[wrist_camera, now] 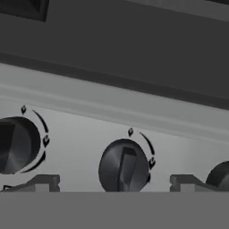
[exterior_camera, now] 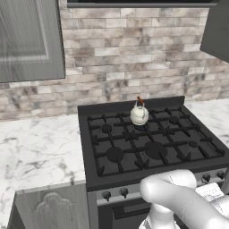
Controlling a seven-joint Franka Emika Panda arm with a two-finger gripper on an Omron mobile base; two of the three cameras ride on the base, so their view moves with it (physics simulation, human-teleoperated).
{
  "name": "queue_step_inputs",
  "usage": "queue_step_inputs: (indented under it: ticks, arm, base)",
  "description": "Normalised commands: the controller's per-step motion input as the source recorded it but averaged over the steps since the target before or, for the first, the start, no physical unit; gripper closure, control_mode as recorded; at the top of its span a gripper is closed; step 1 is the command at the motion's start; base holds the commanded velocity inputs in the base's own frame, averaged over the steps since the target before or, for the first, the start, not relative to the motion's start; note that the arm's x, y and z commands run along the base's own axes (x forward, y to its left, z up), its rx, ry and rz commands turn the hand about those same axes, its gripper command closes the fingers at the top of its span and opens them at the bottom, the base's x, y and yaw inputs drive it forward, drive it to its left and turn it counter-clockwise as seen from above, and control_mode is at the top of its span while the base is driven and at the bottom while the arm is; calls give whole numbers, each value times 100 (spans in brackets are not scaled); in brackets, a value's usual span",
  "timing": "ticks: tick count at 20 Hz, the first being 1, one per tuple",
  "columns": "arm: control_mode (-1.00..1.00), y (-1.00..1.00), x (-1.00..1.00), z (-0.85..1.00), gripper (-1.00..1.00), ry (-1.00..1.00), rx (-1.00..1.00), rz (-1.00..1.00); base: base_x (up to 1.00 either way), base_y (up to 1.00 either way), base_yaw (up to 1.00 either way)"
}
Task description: The kettle is done boiling. Turn off the stove, then wait for 300 timesteps before moving the kettle to the dining table.
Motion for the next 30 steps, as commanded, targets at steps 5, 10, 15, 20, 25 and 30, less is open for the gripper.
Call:
queue_step_inputs:
  ticks: [5, 10, 15, 20, 25, 30]
  arm:
    - [-100, 0, -37, 7, -100, -11, 0, 0]
    - [-100, 0, -26, 24, -100, -7, -3, 0]
    - [-100, 0, -22, 38, -100, -7, -6, 0]
    - [-100, 0, -24, 42, -100, -13, -10, 0]
    - [-100, 0, -17, 56, -100, -10, -11, 0]
    - [-100, 0, -7, 55, -100, -7, -15, 0]
  base:
    - [0, 0, 0]
    - [0, 0, 0]
    - [0, 0, 0]
    - [0, 0, 0]
    - [0, 0, 0]
    - [0, 0, 0]
